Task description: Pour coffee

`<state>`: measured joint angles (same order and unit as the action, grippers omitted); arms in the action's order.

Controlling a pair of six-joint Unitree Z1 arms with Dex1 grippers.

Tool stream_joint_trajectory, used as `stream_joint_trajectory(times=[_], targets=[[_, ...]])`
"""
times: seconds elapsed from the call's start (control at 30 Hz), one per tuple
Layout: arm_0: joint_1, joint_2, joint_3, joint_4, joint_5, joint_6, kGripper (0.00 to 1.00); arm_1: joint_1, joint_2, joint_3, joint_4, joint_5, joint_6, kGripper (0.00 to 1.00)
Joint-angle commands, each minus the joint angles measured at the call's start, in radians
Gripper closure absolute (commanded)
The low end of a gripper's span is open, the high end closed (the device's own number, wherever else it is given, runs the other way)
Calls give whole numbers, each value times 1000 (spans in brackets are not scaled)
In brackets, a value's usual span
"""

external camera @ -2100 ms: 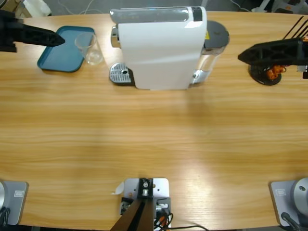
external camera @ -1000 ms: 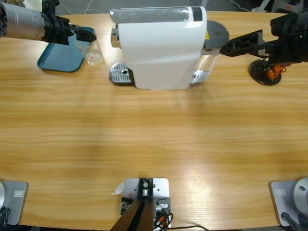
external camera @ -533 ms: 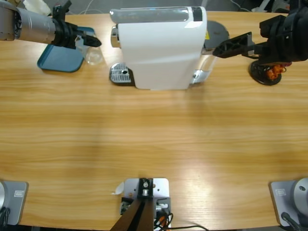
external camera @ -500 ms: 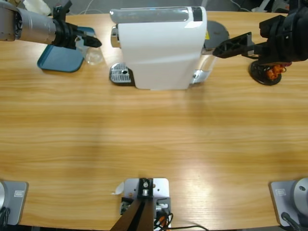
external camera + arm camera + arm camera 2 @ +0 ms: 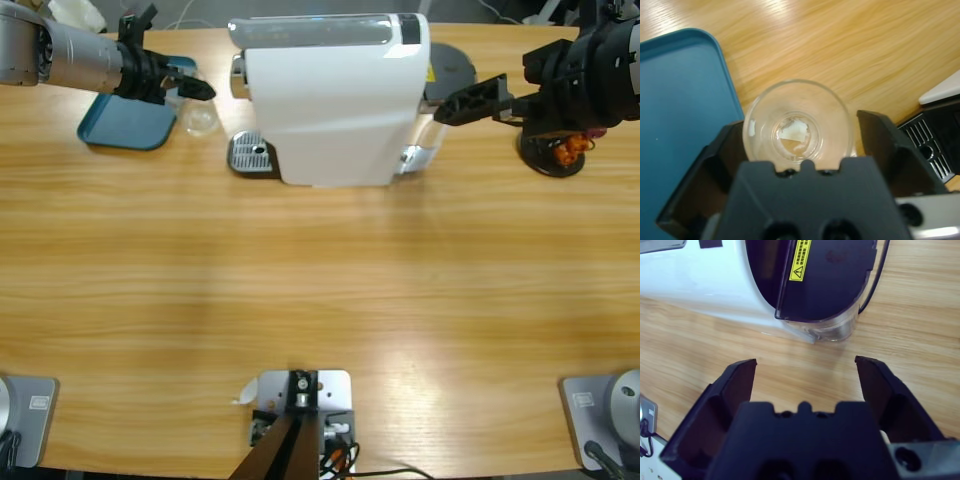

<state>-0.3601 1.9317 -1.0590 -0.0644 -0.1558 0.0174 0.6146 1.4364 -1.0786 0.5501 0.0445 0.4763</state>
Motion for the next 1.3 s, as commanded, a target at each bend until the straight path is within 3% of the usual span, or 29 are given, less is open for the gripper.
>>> stream_joint_trajectory(times=[0.03, 0.07, 0.13, 0.17, 0.37, 0.57, 0.77, 1.3], targets=[[9, 69, 2, -11, -37, 27, 395, -16, 29, 19, -13, 18, -12, 115], [9, 72, 3, -11, -38, 29, 407, -16, 29, 20, -14, 18, -12, 115], [9, 72, 7, -11, -41, 32, 559, -16, 29, 20, -15, 18, -12, 115], [9, 71, 9, -11, -41, 32, 569, -16, 29, 20, -15, 18, -12, 115], [20, -25, 34, -11, -53, 51, 566, -16, 25, 19, -25, 18, -11, 115], [30, -193, 65, 18, -178, 136, 565, -16, 3, 28, -36, 14, -9, 115], [19, -300, 117, 169, -249, 328, 555, -15, -30, 38, -38, 11, -4, 115], [-72, -219, 140, 147, -313, 358, 547, -15, -68, 77, -38, 11, -2, 117]])
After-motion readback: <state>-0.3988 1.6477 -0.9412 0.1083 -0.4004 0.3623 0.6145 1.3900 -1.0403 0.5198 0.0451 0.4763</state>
